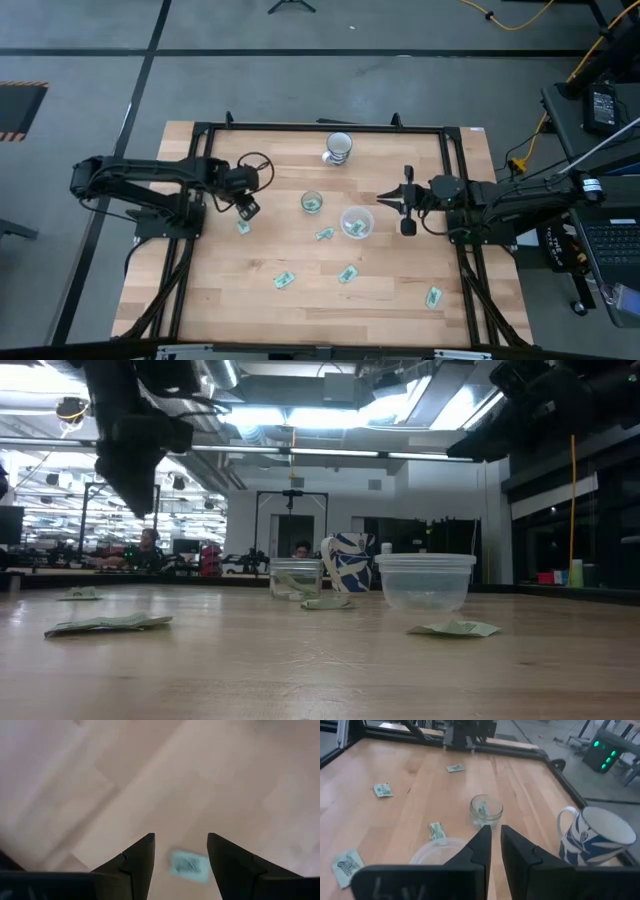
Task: Pick and place Stevia / Truvia into bins
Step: Put the stevia packet into the glass container
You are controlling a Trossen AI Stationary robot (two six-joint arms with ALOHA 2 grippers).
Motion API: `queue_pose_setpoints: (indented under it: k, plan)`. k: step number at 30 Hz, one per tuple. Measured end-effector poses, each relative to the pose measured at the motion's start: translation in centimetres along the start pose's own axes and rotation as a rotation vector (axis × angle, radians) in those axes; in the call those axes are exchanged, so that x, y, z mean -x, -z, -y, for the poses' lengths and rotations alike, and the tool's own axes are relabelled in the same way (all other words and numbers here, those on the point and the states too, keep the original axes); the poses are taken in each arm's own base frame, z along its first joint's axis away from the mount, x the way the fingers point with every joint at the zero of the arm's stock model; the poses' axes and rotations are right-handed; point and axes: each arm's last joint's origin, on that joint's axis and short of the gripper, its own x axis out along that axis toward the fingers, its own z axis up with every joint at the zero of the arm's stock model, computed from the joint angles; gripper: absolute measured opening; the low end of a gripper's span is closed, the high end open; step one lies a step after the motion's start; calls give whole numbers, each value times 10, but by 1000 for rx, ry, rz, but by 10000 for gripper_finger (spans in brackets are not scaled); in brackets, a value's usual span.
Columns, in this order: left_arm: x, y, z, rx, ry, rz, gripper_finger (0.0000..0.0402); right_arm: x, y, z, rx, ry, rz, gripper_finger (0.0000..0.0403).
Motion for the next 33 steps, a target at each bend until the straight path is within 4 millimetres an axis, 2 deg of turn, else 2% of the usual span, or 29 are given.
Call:
queue_pose_setpoints:
  k: [13, 22, 33]
  plan:
    - [-26, 2, 4, 30, -97, -178, 175, 0, 0, 0, -107, -2, -4, 46]
    - [-55, 26, -4, -42, -83, -377, 175, 0, 0, 0, -181, -3, -4, 46]
    - [-75, 33, -4, -96, 7, -317, 175, 0, 0, 0, -181, -3, -3, 46]
